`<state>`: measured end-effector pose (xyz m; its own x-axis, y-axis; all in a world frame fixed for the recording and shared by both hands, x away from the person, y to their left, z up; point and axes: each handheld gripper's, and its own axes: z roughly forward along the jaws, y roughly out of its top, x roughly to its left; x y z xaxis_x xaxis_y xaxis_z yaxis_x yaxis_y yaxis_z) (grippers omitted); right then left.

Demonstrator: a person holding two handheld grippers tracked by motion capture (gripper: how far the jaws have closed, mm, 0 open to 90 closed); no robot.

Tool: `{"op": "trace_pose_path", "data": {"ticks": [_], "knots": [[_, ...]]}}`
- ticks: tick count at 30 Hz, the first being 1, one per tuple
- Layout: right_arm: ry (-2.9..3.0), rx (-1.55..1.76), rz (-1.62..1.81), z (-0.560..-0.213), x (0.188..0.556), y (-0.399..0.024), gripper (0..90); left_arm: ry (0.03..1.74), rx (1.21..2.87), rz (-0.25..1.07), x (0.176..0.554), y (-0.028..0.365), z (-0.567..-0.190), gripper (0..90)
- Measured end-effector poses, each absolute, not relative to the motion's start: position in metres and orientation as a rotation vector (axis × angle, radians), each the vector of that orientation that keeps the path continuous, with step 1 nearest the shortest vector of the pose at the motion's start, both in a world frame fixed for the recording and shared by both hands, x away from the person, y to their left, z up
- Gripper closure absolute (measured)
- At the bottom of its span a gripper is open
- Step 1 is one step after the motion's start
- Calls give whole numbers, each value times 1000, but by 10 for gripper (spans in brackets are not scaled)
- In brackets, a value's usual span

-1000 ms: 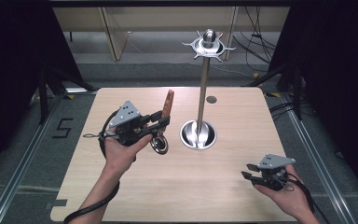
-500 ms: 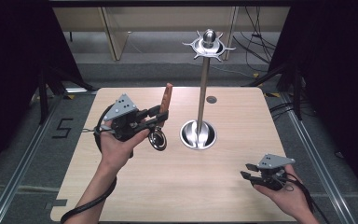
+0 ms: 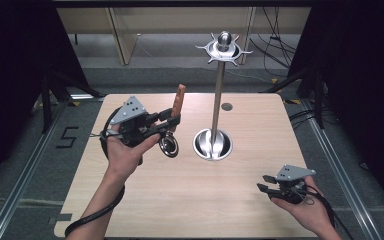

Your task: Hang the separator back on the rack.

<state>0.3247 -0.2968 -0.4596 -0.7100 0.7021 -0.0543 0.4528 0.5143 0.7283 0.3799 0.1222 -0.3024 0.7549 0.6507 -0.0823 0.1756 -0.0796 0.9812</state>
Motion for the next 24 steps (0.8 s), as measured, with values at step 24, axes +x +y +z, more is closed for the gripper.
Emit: {"op": "trace_pose_path", "data": {"ticks": [24], "knots": [[2419, 983, 1021, -459, 324, -295, 610, 639, 1639, 464, 390, 111, -290, 677]]}}
